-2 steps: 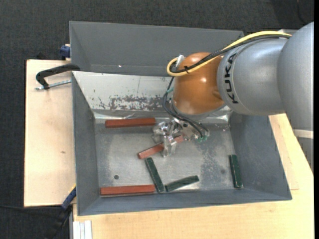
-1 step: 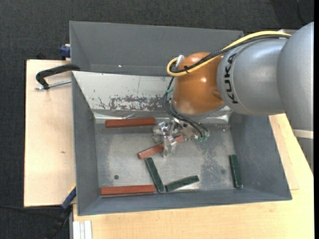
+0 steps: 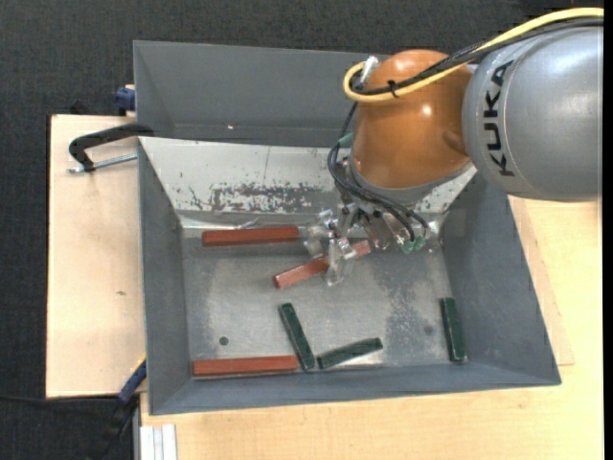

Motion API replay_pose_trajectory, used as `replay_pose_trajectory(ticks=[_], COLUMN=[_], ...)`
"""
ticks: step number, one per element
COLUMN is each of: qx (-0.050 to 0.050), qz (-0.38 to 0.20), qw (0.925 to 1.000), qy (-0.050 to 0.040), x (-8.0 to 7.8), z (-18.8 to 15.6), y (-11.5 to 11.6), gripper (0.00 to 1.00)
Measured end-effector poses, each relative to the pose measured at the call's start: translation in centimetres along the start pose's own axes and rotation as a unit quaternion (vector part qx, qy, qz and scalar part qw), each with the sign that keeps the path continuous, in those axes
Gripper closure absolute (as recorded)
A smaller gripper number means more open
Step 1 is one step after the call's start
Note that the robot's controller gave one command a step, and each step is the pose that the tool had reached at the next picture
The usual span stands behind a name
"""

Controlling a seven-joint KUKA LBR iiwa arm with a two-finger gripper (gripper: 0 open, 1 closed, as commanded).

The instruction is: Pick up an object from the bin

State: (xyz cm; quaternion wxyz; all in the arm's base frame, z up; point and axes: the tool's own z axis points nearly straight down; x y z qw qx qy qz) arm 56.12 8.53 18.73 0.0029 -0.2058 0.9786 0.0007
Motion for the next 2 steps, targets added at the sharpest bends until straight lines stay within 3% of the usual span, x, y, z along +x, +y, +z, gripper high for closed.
replay_pose_trajectory(ticks=[1, 2], qx=[0.000, 0.000], qz=[0.000, 0.003], qw=[1.0000, 1.0000], qy=[0.0001, -0.0003], x=[0.0, 0.3], z=[0.0, -7.9], y=[0.0, 0.3], gripper=[1.00, 1.00])
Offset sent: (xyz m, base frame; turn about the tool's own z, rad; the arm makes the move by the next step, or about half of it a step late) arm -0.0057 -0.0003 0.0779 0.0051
